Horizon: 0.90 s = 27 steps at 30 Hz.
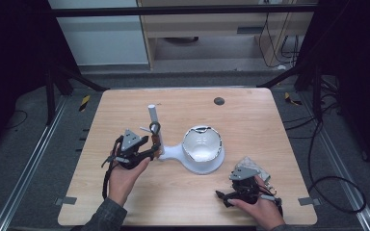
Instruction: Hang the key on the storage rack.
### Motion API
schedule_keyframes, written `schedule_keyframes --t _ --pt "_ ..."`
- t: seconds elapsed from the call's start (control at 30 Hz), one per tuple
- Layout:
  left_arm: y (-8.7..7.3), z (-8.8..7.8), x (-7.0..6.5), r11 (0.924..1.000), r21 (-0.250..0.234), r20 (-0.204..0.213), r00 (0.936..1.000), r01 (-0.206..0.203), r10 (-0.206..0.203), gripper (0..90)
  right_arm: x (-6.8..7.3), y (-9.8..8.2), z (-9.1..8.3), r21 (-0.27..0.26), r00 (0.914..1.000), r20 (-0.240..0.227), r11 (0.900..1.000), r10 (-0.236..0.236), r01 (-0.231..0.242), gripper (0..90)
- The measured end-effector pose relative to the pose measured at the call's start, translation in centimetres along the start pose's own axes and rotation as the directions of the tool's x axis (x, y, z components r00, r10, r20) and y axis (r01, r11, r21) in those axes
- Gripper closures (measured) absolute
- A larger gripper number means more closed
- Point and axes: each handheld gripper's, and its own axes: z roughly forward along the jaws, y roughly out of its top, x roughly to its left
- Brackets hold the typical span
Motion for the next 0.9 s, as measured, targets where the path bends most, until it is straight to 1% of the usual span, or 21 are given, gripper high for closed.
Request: schedule_keyframes --t 0.03,0.07,0.1,0.13,0.17,0.2,0.27,0.33,0.37,0.4,0.43,0.47,0.53,0.57,0.6,0.63,0.67,0.7,0.73,0.8,0.9 --pt "-0.2 -0.2 -0.1 0.9999 0.015 0.004 1.0 -0.006 0.006 41.2 0.0 0.0 0.0 0.0 1.0 0.0 1.0 0.0 0.0 5.6" --pt "-0.2 -0.2 -0.1 0.9999 0.015 0.004 1.0 -0.006 0.006 38.7 0.0 0.0 0.0 0.0 1.0 0.0 1.0 0.0 0.0 5.6" --pt "-0.3 -0.2 -0.1 0.9997 0.023 0.004 0.9999 -0.012 0.012 38.7 0.0 0.0 0.0 0.001 1.0 0.001 1.0 0.002 -0.002 5.5" --pt "-0.5 -0.3 -0.2 0.9995 0.029 0.003 0.9999 -0.01 0.01 31.3 0.0 0.0 0.0 -0.001 1.0 0.0 1.0 0.002 -0.002 5.0" --pt "-0.7 -0.4 -0.1 0.9989 0.042 0.003 0.9998 -0.019 0.019 28.1 0.0 0.0 0.0 0.001 1.0 -0.001 1.0 0.002 -0.002 4.8" --pt "-0.8 -0.4 -0.1 0.9985 0.052 0.005 0.9998 -0.02 0.02 28.1 0.0 0.0 0.0 0.001 1.0 -0.001 1.0 0.002 -0.002 4.8" --pt "-1.3 -0.6 0.1 0.9983 0.057 -0.003 0.9999 -0.012 0.012 22.5 -0.1 0.0 0.1 0.001 1.0 -0.004 1.0 0.001 -0.001 4.3" --pt "-1.7 -0.7 0.5 0.9971 0.076 -0.003 0.9999 -0.011 0.011 17.2 -0.1 0.1 0.0 0.007 1.0 -0.004 1.0 0.004 -0.004 4.4" --pt "-2.2 -0.8 1.0 0.9951 0.098 0.0 1.0 -0.009 0.009 13.1 -0.2 0.5 -0.2 0.049 0.9999 -0.012 0.999 -0.009 0.01 6.6" --pt "-2.2 -0.8 1.0 0.9951 0.098 0.0 1.0 -0.009 0.009 12.6 -0.2 0.5 -0.2 0.049 0.9999 -0.012 0.999 -0.009 0.01 6.6" --pt "-2.5 -0.9 1.2 0.9943 0.106 -0.003 0.9999 -0.01 0.01 12.6 -0.2 0.7 -0.3 0.074 0.9997 -0.02 0.997 -0.011 0.012 7.1" --pt "-2.9 -0.9 1.5 0.9927 0.121 -0.004 0.9999 -0.009 0.01 11.2 -0.4 0.9 -0.6 0.081 0.9997 -0.021 0.997 -0.016 0.017 7.2" --pt "-3.6 -1.0 2.1 0.99 0.141 -0.005 1.0 -0.005 0.006 10.4 -0.7 1.5 -1.5 0.089 0.9999 -0.001 0.996 -0.015 0.015 6.8" --pt "-4.0 -0.9 2.4 0.9884 0.152 -0.004 1.0 0.002 -0.001 9.0 -1.1 2.1 -2.3 0.113 0.9995 0.014 0.993 -0.03 0.028 7.4" --pt "-4.4 -0.9 2.7 0.9867 0.162 -0.004 1.0 0.007 -0.006 9.0 -1.1 2.1 -2.3 0.113 0.9995 0.014 0.993 -0.03 0.028 7.4" --pt "-5.2 -0.9 3.4 0.9843 0.176 -0.007 0.9999 0.016 -0.015 8.5 -1.6 2.8 -3.4 0.134 0.998 0.044 0.99 -0.046 0.039 7.7" --pt "-5.2 -0.9 3.4 0.9843 0.176 -0.007 0.9999 0.016 -0.015 8.4 -1.6 2.8 -3.4 0.134 0.998 0.044 0.99 -0.046 0.039 7.7" --pt "-5.5 -0.9 3.8 0.9839 0.177 -0.01 0.9998 0.021 -0.02 8.4 -1.9 3.1 -3.9 0.147 0.9975 0.053 0.988 -0.047 0.039 8.0" --pt "-6.1 -0.9 4.4 0.9818 0.186 -0.014 0.9993 0.036 -0.034 7.8 -2.5 3.7 -4.9 0.177 0.996 0.073 0.983 -0.052 0.038 9.5" --pt "-6.4 -0.8 4.7 0.9807 0.191 -0.015 0.999 0.043 -0.041 7.6 -2.8 4.0 -5.3 0.187 0.9949 0.084 0.982 -0.056 0.039 9.5" --pt "-7.1 -0.6 5.5 0.9754 0.213 -0.026 0.9983 0.057 -0.053 7.2 -3.9 4.5 -6.2 0.229 0.9954 0.089 0.973 -0.036 0.015 9.2"
